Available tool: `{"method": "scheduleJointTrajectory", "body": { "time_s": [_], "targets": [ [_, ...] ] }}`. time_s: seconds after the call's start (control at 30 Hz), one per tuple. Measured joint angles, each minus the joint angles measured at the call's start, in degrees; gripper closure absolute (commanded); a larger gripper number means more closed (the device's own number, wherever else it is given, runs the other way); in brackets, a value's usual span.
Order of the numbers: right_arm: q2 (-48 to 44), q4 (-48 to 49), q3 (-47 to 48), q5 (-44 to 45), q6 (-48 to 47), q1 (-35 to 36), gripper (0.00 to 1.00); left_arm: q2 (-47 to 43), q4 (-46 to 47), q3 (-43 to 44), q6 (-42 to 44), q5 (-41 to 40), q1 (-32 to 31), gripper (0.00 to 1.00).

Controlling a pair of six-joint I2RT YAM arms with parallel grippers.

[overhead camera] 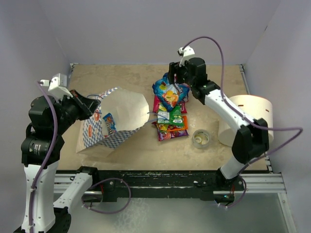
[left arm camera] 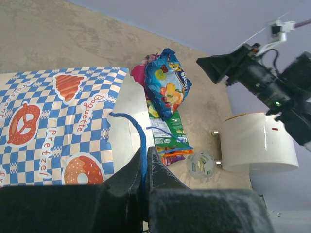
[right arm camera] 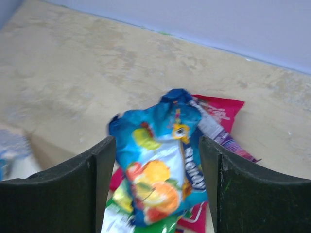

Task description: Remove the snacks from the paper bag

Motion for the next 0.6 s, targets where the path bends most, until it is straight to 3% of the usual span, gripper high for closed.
{"method": "scheduleJointTrajectory", "body": {
  "time_s": [0.1, 0.2, 0.33, 0.47, 0.6],
  "targets": [
    [-7.5, -0.4, -4.0, -3.4, 1.0, 2.4, 0.09, 0.0, -1.0, 0.0, 0.0, -0.1, 0.0, 1.00],
    [-13.4, -0.3, -8.0, -7.0, 2.4, 7.8, 0.07, 0.4, -1.4, 0.3, 0.1, -0.2, 0.0, 1.00],
    [-12.1, -1.2, -8.6, -11.8, 7.3, 12.4, 0.13, 1.1, -2.2, 1.4, 0.5, -0.5, 0.0, 1.00],
    [-5.2, -6.7, -7.4, -13.4, 10.6, 11.6, 0.19, 1.9, -2.8, 2.6, 0.5, -0.8, 0.0, 1.00],
    [1.5, -12.1, -5.7, -14.4, 12.1, 11.0, 0.31, 2.4, -3.4, 3.9, 0.7, -1.4, 0.0, 1.00]
  ]
}}
